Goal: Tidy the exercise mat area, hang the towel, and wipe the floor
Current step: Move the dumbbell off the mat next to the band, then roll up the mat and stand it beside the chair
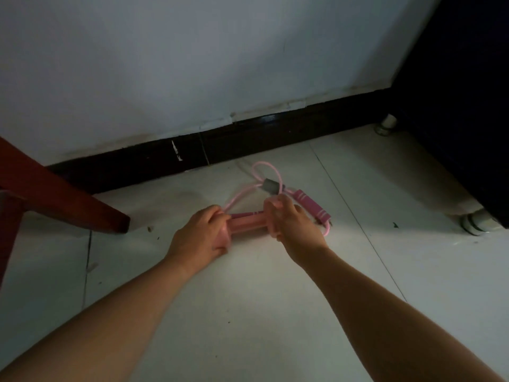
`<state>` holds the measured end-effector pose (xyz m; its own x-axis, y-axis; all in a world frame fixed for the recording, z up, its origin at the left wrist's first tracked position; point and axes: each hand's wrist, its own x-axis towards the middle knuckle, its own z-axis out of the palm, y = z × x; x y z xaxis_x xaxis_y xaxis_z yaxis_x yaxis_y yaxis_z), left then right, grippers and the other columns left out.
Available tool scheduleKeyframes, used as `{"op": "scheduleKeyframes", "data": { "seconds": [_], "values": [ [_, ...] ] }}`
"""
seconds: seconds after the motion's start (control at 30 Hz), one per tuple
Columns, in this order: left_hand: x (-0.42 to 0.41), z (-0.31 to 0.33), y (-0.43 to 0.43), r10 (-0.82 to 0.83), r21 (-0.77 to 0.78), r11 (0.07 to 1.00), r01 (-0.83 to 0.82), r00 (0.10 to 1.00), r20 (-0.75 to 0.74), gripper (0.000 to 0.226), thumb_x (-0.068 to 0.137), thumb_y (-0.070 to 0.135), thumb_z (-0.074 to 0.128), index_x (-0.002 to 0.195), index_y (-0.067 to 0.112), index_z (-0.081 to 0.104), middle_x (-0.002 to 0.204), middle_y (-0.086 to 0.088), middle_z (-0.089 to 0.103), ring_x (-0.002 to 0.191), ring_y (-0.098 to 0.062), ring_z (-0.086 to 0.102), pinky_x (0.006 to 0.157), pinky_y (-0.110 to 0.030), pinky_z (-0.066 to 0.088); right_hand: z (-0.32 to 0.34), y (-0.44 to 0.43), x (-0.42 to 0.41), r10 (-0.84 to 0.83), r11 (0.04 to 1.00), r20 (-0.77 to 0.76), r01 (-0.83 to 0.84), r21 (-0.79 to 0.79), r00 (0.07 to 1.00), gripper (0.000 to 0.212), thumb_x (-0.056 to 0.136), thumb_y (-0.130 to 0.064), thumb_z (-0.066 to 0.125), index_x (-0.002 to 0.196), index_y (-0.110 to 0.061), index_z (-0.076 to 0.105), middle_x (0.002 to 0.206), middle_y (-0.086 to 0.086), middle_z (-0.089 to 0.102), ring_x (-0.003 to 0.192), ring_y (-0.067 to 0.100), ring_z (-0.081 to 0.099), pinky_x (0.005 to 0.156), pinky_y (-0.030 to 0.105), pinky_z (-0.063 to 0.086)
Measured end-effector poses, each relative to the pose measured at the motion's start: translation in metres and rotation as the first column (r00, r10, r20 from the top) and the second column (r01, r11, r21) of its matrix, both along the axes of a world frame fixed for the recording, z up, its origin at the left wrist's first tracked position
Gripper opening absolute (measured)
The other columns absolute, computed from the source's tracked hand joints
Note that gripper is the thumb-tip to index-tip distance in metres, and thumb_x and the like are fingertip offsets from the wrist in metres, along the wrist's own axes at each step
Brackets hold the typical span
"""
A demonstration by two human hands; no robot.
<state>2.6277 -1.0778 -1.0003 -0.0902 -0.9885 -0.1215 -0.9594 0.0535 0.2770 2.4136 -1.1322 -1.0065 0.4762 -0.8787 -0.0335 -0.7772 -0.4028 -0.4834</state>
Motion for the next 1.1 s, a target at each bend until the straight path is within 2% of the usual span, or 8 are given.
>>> {"op": "scheduleKeyframes", "data": {
  "seconds": [0.07,0.27,0.43,0.63,0.77,0.83,0.93,1.1],
  "values": [
    [-0.003,0.001,-0.004,0.019,-0.013,1.000,-0.019,1.000,0.019,0.072,0.067,0.037,0.077,0.130,0.027,0.044,0.138,0.006,0.034,0.125,-0.018,0.037,0.086,-0.041,0.051,0.010,-0.008,0.001,-0.008,1.000,-0.029,0.008,0.008,1.000,0.033,0.088,-0.007,0.055,0.116,-0.021,0.044,0.127,0.011,0.044,0.096,0.024,0.055,0.076,0.040,0.053],
    [-0.018,0.001,0.003,0.015,-0.022,1.000,-0.013,0.992,0.125,0.076,0.067,0.035,0.078,0.133,0.018,0.044,0.142,-0.008,0.037,0.130,-0.032,0.035,0.095,-0.047,0.045,0.033,0.016,-0.039,0.055,0.994,-0.255,-0.029,0.103,0.965,0.083,0.082,-0.021,0.069,0.147,-0.024,0.016,0.153,0.005,0.018,0.132,0.029,0.036,0.103,0.043,0.041],
    [-0.040,0.016,-0.002,-0.078,-0.079,0.992,0.097,0.972,0.220,0.074,0.066,0.043,0.076,0.127,0.010,0.051,0.140,-0.015,0.043,0.130,-0.038,0.038,0.097,-0.060,0.035,0.053,0.059,-0.115,0.096,0.978,-0.377,-0.018,0.206,0.921,0.079,0.087,-0.035,0.062,0.149,-0.022,0.013,0.154,0.003,0.019,0.133,0.025,0.035,0.106,0.039,0.038],
    [-0.098,0.049,-0.010,-0.342,-0.102,0.925,0.367,0.918,0.202,0.074,0.066,0.056,0.051,0.125,0.011,0.051,0.138,-0.011,0.047,0.128,-0.031,0.043,0.099,-0.051,0.039,0.068,0.140,-0.206,-0.131,0.922,-0.391,0.257,0.289,0.911,0.073,0.089,-0.044,0.056,0.148,-0.021,0.018,0.150,0.000,0.029,0.132,0.019,0.037,0.108,0.032,0.034],
    [-0.149,0.069,-0.010,-0.552,-0.045,0.810,0.584,0.787,0.274,0.079,0.068,0.064,0.043,0.132,0.016,0.049,0.144,-0.008,0.042,0.133,-0.028,0.039,0.107,-0.050,0.028,0.083,0.195,-0.250,-0.218,0.882,-0.411,0.359,0.306,0.885,0.071,0.090,-0.047,0.053,0.148,-0.022,0.020,0.149,-0.001,0.030,0.132,0.017,0.037,0.107,0.028,0.032],
    [-0.176,0.082,-0.007,-0.645,-0.018,0.732,0.681,0.701,0.305,0.074,0.075,0.061,0.053,0.135,0.020,0.045,0.147,-0.005,0.038,0.136,-0.024,0.034,0.109,-0.049,0.024,0.095,0.223,-0.273,-0.247,0.854,-0.424,0.402,0.330,0.871,0.070,0.090,-0.046,0.052,0.148,-0.022,0.020,0.149,-0.002,0.030,0.132,0.017,0.037,0.108,0.028,0.031],
    [-0.219,0.101,-0.002,-0.719,-0.003,0.660,0.751,0.633,0.287,0.070,0.080,0.053,0.060,0.139,0.021,0.039,0.152,-0.003,0.029,0.140,-0.020,0.025,0.113,-0.048,0.016,0.114,0.260,-0.309,-0.275,0.819,-0.454,0.454,0.351,0.848,0.069,0.090,-0.046,0.053,0.147,-0.024,0.021,0.150,-0.003,0.028,0.133,0.017,0.036,0.108,0.028,0.031],
    [-0.287,0.126,0.015,-0.801,0.034,0.537,0.843,0.497,0.333,0.065,0.086,0.055,0.048,0.142,0.028,0.027,0.153,0.004,0.022,0.141,-0.015,0.021,0.115,-0.041,0.014,0.142,0.291,-0.370,-0.260,0.820,-0.507,0.465,0.334,0.822,0.068,0.089,-0.048,0.053,0.146,-0.026,0.023,0.149,-0.004,0.029,0.133,0.016,0.037,0.108,0.027,0.031]
  ]
}}
